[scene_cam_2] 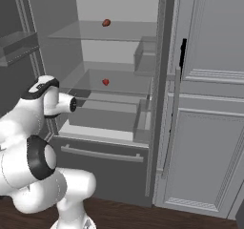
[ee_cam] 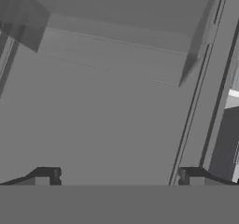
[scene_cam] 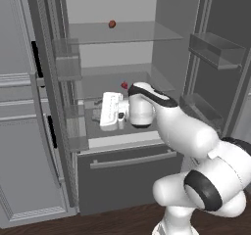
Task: Take the strawberry from the fridge and place it on top of the pancake, located on the dining counter.
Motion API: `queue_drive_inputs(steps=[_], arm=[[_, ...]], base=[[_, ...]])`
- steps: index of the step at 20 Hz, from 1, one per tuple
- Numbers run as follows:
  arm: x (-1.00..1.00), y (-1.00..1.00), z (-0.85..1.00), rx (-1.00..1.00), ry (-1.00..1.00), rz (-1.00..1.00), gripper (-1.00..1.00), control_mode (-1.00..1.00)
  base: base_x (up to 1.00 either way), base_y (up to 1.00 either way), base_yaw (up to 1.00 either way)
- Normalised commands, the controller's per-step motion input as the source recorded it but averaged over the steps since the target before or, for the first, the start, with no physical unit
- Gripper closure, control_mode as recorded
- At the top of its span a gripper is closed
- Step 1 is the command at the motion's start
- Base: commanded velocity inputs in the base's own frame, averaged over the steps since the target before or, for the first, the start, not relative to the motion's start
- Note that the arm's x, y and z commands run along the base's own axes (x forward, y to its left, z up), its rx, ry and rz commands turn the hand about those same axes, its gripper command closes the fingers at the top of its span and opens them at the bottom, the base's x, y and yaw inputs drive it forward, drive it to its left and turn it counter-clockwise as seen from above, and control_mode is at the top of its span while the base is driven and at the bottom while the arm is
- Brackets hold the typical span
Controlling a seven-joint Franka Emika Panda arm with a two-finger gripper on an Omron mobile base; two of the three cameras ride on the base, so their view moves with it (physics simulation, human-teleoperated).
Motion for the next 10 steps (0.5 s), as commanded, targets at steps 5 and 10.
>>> queue_drive_inputs(steps=[5,10], arm=[[0.01,-1.00,0.17,-0.10,0.00,0.04,-1.00,-1.00],[0.00,-1.00,0.30,-0.21,-0.01,0.17,-1.00,-1.00]], base=[[0.00,0.00,0.00],[0.00,0.00,0.00]])
